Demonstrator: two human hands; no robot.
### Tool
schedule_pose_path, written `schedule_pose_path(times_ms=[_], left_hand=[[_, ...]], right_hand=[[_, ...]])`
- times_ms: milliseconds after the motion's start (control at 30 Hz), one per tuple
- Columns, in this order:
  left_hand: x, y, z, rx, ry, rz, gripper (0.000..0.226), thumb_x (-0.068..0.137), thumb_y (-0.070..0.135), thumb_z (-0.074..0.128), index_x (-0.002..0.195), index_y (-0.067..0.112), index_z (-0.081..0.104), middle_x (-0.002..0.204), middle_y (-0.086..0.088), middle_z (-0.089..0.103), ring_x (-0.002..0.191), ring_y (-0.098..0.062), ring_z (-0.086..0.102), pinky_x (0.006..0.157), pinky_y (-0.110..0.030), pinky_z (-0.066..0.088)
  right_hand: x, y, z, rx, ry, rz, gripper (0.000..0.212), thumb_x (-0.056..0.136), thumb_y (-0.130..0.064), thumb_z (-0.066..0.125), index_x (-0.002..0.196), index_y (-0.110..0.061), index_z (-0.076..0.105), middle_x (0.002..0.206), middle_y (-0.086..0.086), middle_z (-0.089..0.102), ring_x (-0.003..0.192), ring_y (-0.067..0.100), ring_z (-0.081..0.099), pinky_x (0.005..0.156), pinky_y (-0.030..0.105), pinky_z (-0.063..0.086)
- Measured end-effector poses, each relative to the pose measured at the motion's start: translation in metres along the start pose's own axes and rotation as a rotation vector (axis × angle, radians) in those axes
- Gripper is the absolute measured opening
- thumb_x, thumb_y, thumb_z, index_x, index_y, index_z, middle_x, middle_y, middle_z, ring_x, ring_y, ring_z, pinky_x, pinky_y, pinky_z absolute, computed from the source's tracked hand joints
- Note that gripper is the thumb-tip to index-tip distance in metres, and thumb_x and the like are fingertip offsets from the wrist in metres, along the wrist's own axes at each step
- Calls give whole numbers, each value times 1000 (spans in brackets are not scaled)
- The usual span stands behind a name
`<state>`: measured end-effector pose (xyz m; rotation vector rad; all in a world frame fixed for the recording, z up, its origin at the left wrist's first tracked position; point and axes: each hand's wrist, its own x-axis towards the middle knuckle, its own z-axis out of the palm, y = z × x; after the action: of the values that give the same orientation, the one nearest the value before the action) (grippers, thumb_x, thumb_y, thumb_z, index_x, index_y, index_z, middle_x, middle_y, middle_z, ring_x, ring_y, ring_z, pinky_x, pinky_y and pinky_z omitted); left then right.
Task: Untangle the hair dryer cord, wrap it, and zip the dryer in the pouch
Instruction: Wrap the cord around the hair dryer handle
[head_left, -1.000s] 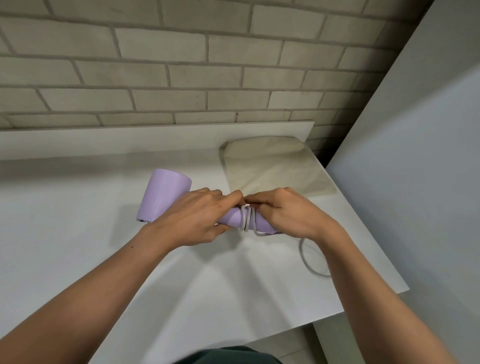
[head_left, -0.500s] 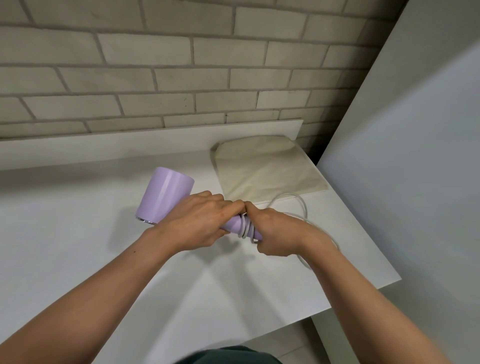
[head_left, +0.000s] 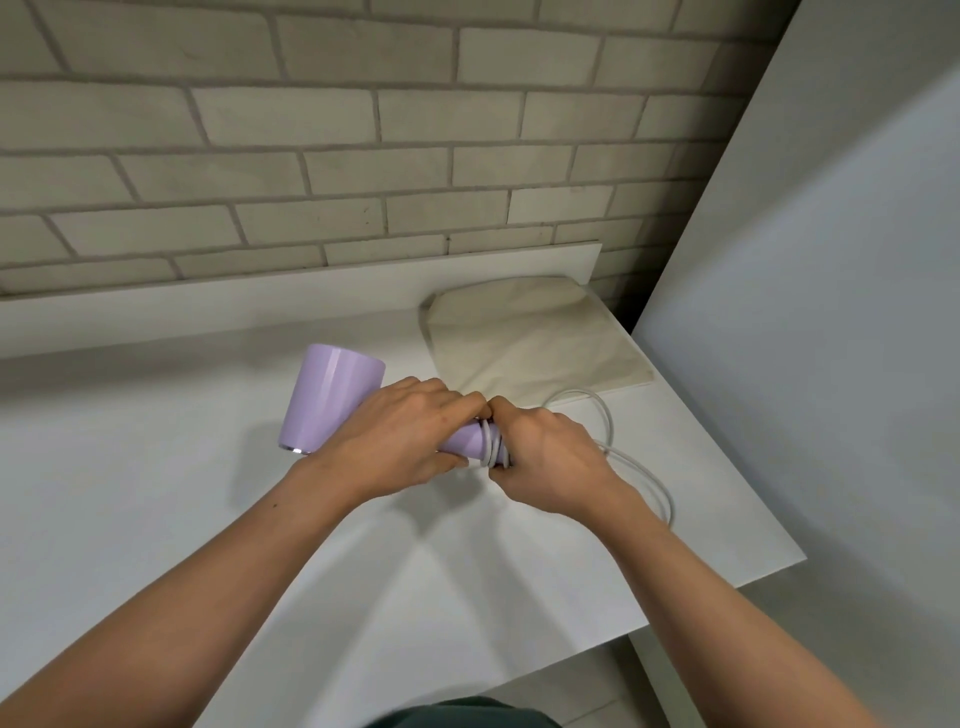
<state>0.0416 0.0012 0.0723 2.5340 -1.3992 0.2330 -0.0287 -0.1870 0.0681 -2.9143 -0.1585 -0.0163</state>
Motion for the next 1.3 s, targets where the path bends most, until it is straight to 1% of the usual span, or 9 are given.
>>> schedule_pose_path(times_ms=[133,233,333,533,700,833,1133,1200,1300], left_hand=[[0,-10,-14,-47,88,-79,83,71,83,60,136,32,56,144,11,56,131,-14,49,105,-30,35],[-13,-26,-29,-256,395,-521,85,73,75,65,144,32,49,152,8,47,137,-15,45,108,-34,38],[-23,-48,-31,-522,241,-927,105,66,82,71,151,31,38,146,9,52,128,-18,56,102,-40,49],[-25,-47,-18,-1016,196,-911,45,76,52,85,110,26,71,102,8,77,86,-8,74,61,-22,53],[-27,-49,-17,-1004,185,-863,43,72,52,86,103,24,73,98,3,78,87,-18,75,65,-30,55],[-29,-46,-22,-1029,152,-815,51,63,58,83,99,22,74,94,-1,78,81,-21,75,66,-36,54],[-18,-31,-37,-1280,256,-765,61,57,58,80,100,14,75,91,-5,77,81,-23,74,69,-36,56],[-10,-27,-38,-1297,306,-779,64,57,58,80,102,14,74,91,-3,77,80,-22,74,66,-34,56],[-4,-26,-34,-1306,417,-832,56,62,55,82,102,16,74,89,0,77,78,-19,74,61,-30,57]], right_hand=[[-1,7,-1,-38,20,7,35,85,-21,59,117,-18,47,93,2,65,78,36,55,62,39,45],[-8,17,0,-20,15,26,35,86,-20,58,118,-19,47,91,0,63,78,35,56,63,40,49],[-11,21,1,11,47,23,36,85,-21,59,119,-20,47,88,-3,60,79,34,58,64,41,50],[-14,14,-6,54,-14,19,35,86,-23,62,118,-19,48,89,0,62,81,34,59,65,42,52],[-15,14,-36,231,-355,26,70,75,-63,80,131,-35,48,105,-12,63,94,11,62,82,33,53],[-12,29,-55,471,-458,47,43,94,-61,61,131,-41,55,123,-19,65,112,3,61,96,29,49],[-6,78,-30,747,-92,78,15,106,-28,56,107,-31,71,105,-17,72,102,7,66,92,28,46],[-12,80,-5,735,-88,158,19,105,-27,59,121,-26,69,123,-1,71,123,15,63,103,26,41],[-27,53,10,604,-77,87,20,109,-33,50,114,-26,67,118,-13,68,114,-6,59,97,10,40]])
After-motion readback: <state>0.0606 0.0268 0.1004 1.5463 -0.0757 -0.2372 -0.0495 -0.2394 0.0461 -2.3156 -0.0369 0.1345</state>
